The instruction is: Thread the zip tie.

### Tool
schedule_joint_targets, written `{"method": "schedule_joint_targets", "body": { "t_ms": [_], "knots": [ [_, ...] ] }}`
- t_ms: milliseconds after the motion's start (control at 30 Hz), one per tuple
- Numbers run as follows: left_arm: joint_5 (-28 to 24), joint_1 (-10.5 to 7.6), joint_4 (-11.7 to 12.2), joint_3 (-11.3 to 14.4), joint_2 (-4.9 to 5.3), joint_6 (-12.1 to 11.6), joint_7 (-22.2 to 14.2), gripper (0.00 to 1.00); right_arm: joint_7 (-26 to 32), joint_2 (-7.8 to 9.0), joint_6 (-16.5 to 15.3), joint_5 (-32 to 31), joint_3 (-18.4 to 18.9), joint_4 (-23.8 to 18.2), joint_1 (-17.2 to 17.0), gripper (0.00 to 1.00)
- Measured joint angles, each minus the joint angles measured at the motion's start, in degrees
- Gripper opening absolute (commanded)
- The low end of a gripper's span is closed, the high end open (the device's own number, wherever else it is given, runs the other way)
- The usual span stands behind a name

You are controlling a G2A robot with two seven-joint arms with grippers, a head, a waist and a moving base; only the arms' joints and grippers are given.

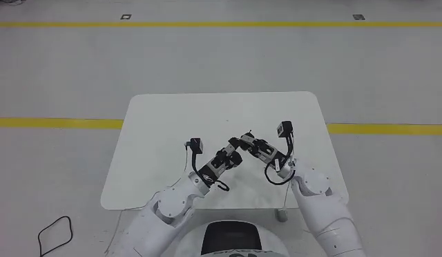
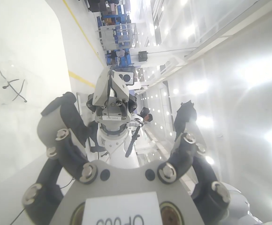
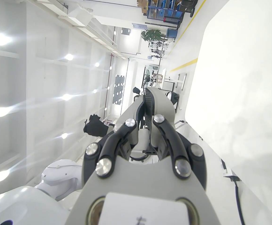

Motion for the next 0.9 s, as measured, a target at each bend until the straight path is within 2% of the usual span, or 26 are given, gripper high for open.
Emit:
{"method": "schedule_joint_targets", "body": {
  "t_ms": [167,200,267,333,367,600,767,900],
  "knots": [
    [0.6,-0.05,0.1,0.2,-0.05,-0.5,0.7,1.0,-1.5,0.14,0.6,-0.8,-0.7,-0.2,-0.2,0.0],
    [0.9,0.03,0.3,0.2,-0.02,-1.0,0.5,0.95,-1.6,0.22,0.7,-1.0,-0.8,-0.3,-0.2,0.0],
    [0.9,0.18,0.6,0.2,0.06,-1.3,0.1,0.67,-1.6,0.35,0.7,-1.2,-0.9,-0.2,-0.1,0.0],
    [0.9,0.33,0.8,0.0,0.15,-1.5,-0.3,0.49,-1.6,0.51,0.6,-1.2,-1.0,-0.2,0.0,0.0],
    [1.0,0.39,1.0,-0.1,0.2,-1.6,-0.4,0.45,-1.5,0.59,0.6,-1.1,-1.0,-0.2,0.0,0.0],
    [1.7,0.6,1.3,-0.4,0.41,-1.6,-1.1,0.27,-1.4,1.17,0.9,-1.3,-1.0,-0.2,0.1,0.0],
    [2.9,0.35,1.7,0.0,0.44,-1.5,-1.1,0.27,-1.3,1.51,1.4,-1.2,-1.3,0.0,0.3,0.0],
    [3.4,0.17,2.0,0.4,0.43,-1.1,-1.1,0.18,-1.3,1.76,2.2,-1.2,-1.7,0.2,0.5,0.0]
  ]
}}
